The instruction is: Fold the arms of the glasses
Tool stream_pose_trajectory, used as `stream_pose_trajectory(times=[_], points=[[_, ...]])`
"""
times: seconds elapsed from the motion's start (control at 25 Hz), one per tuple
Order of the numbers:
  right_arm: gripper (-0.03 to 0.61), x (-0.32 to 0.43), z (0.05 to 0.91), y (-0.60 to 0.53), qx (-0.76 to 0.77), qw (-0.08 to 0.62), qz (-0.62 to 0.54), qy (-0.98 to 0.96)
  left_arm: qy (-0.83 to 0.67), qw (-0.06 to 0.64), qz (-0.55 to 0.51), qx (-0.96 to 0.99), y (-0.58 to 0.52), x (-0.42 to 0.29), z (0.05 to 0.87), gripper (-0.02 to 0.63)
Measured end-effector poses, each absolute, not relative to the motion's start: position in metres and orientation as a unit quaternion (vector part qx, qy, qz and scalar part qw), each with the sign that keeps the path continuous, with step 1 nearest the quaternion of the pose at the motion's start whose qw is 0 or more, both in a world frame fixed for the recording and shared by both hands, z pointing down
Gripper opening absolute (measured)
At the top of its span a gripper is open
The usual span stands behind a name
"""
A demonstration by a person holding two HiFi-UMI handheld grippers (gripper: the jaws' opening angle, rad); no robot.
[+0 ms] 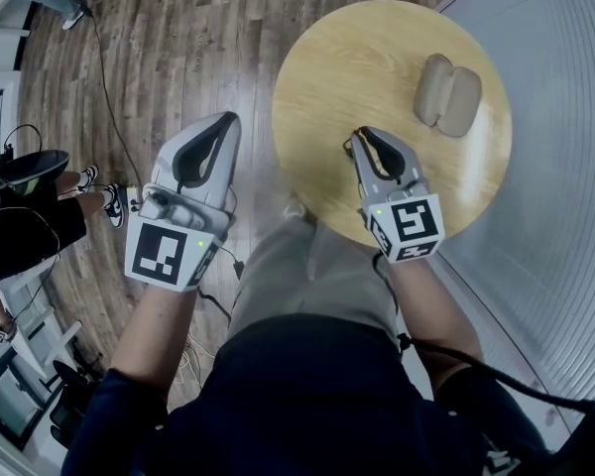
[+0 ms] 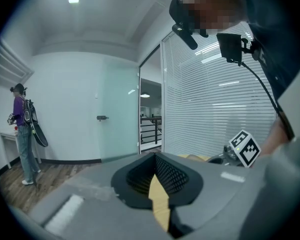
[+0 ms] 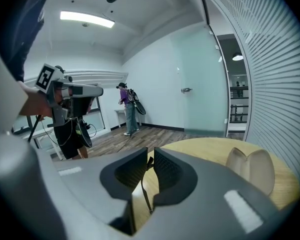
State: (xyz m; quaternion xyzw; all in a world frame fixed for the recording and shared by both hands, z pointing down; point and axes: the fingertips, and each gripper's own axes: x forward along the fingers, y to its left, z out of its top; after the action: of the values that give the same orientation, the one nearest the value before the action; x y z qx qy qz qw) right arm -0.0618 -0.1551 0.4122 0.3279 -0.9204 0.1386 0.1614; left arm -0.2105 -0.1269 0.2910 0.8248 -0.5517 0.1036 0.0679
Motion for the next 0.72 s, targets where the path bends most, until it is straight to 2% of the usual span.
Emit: stream_pose_trajectory(times=[0.72], points=[[0.01,-0.0512,0.4129,-0.1488,0.339,0.156,0.132,-0.918,-0.549,0.069,0.097,0.828,-0.128,-0.2054,0.2934,0.002]])
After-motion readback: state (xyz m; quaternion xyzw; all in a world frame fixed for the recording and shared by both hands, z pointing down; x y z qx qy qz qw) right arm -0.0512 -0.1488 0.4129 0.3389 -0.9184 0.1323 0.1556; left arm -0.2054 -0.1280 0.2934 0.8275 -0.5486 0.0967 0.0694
